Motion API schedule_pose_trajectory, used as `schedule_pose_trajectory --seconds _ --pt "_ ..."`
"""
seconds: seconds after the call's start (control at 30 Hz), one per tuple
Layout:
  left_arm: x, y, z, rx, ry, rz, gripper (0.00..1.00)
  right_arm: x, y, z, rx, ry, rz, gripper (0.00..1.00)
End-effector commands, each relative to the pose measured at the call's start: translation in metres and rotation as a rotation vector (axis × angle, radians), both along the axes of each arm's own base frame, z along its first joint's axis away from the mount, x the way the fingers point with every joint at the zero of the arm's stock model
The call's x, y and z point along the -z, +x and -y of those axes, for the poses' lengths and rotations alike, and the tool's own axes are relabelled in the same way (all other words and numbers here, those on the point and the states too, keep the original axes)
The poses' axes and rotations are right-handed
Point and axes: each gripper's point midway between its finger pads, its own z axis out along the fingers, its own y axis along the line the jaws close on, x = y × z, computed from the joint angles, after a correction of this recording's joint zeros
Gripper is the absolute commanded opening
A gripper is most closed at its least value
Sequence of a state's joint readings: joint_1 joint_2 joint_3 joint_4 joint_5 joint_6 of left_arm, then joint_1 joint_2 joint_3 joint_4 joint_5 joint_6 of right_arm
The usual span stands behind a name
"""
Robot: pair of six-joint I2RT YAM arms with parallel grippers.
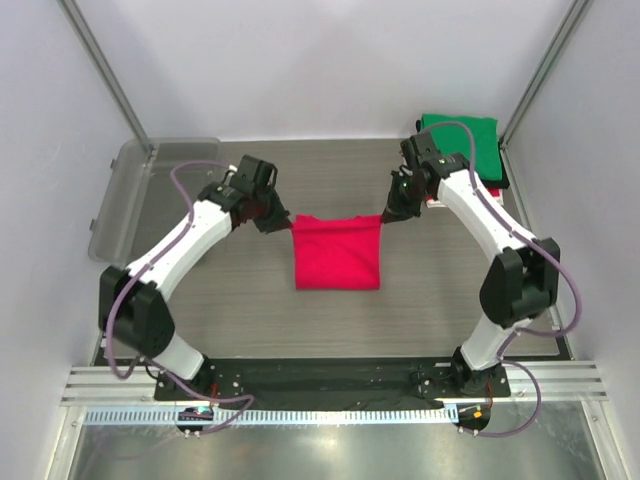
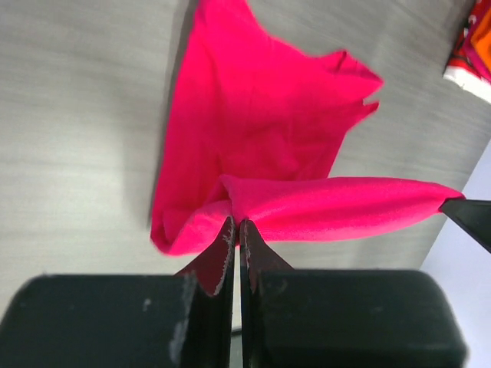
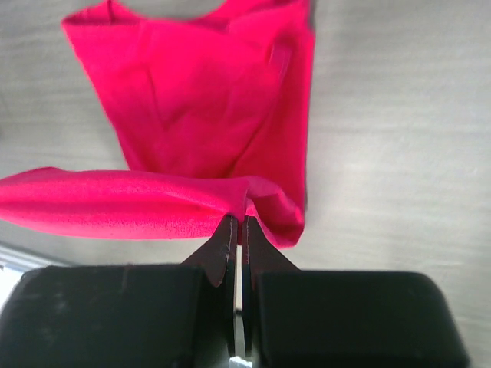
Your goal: Fold and stack the t-shirts
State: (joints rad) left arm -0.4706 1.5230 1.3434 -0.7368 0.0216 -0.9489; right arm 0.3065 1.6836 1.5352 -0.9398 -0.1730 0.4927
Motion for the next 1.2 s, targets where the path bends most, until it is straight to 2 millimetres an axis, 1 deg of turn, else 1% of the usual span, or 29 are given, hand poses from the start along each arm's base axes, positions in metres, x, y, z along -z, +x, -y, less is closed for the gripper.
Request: schedule_pose_trajectory --seconds 0.0,0.03,0.07,0.13,0.17,0.3,0.33,0.37,0.47,0.53,0.57,0.6,0.63,0.67,0.7,0.73,0.77,0.8,0.83,0.87,0.9,0.93,0.97,1.0,1.03,1.07,1.1,1.13,1.17 --pt "0.009 0.028 -0.013 0.016 0.041 0.001 0.00 -0.006 0.036 0.034 0.044 -0.114 0.069 0.01" --pt "0.005 0.038 -0.012 0.012 0.034 0.011 0.00 0.007 0.042 0.032 0.040 -0.115 0.038 0.01" --pt "0.020 0.045 -0.012 0.014 0.049 -0.023 0.00 0.004 0.050 0.032 0.043 -0.110 0.049 0.01" --pt "0.018 0.061 -0.011 0.015 0.039 -0.016 0.00 0.011 0.060 0.033 0.043 -0.107 0.039 0.01" --pt "0.032 0.067 -0.011 0.015 0.049 -0.045 0.00 0.017 0.068 0.031 0.042 -0.105 0.028 0.01" --pt "0.041 0.094 -0.012 0.013 0.057 -0.050 0.00 0.031 0.088 0.026 0.036 -0.091 0.014 0.01" --pt "0.043 0.098 -0.011 0.012 0.053 -0.054 0.00 0.035 0.091 0.026 0.038 -0.090 0.006 0.01" --pt "0.055 0.100 -0.012 0.012 0.063 -0.084 0.00 0.038 0.099 0.024 0.037 -0.085 0.006 0.01" --pt "0.057 0.113 -0.013 0.007 0.061 -0.088 0.00 0.038 0.116 0.021 0.041 -0.071 0.024 0.01" --pt "0.060 0.124 -0.015 0.010 0.067 -0.101 0.06 0.048 0.127 0.019 0.039 -0.062 0.011 0.35" --pt "0.059 0.128 -0.015 0.015 0.065 -0.105 0.13 0.038 0.139 0.019 0.044 -0.056 0.043 0.54" --pt "0.042 0.141 -0.015 0.015 0.055 -0.069 0.33 0.044 0.140 0.023 0.057 -0.078 0.022 0.81" --pt "0.050 0.144 -0.015 0.021 0.065 -0.098 0.42 0.038 0.144 0.026 0.066 -0.092 0.036 0.90" --pt "0.047 0.136 -0.020 0.033 0.093 -0.134 0.48 0.029 0.147 0.028 0.072 -0.101 0.055 0.93" --pt "0.031 0.141 -0.019 0.035 0.096 -0.103 0.58 0.013 0.143 0.033 0.079 -0.110 0.081 0.94" --pt "0.025 0.136 -0.020 0.043 0.101 -0.100 0.61 0.006 0.138 0.035 0.083 -0.108 0.091 0.94" --pt "0.017 0.134 -0.020 0.051 0.106 -0.079 0.62 0.017 0.129 0.035 0.078 -0.107 0.073 0.94" --pt "0.023 0.126 -0.024 0.046 0.138 -0.088 0.67 0.014 0.120 0.034 0.074 -0.092 0.077 0.94" --pt "0.004 0.123 -0.025 0.044 0.132 -0.036 0.69 -0.005 0.109 0.031 0.065 -0.056 0.115 0.94" --pt "0.003 0.117 -0.026 0.046 0.132 -0.032 0.70 0.016 0.092 0.030 0.064 -0.036 0.075 0.94" --pt "0.018 0.103 -0.028 0.054 0.143 -0.071 0.70 0.020 0.081 0.027 0.059 -0.010 0.067 0.93" --pt "0.015 0.098 -0.026 0.059 0.128 -0.057 0.70 0.007 0.067 0.018 0.034 0.053 0.090 0.92" --pt "0.006 0.089 -0.026 0.063 0.116 -0.038 0.70 0.034 0.043 0.018 0.028 0.070 0.017 0.92" --pt "0.019 0.072 -0.026 0.075 0.123 -0.075 0.68 0.037 0.040 0.014 0.025 0.104 0.037 0.89" --pt "0.019 0.066 -0.024 0.082 0.122 -0.066 0.68 0.043 0.030 0.011 0.016 0.127 0.025 0.86" --pt "0.007 0.056 -0.025 0.084 0.112 -0.040 0.68 0.055 0.014 0.007 0.002 0.157 0.001 0.83" --pt "0.021 0.039 -0.025 0.093 0.123 -0.078 0.66 0.059 0.006 0.005 -0.001 0.178 -0.012 0.75" --pt "0.021 0.033 -0.025 0.094 0.122 -0.074 0.66 0.073 -0.008 0.005 -0.003 0.187 -0.048 0.72" --pt "0.020 0.024 -0.025 0.096 0.119 -0.073 0.66 0.077 -0.014 0.003 -0.009 0.201 -0.060 0.70"
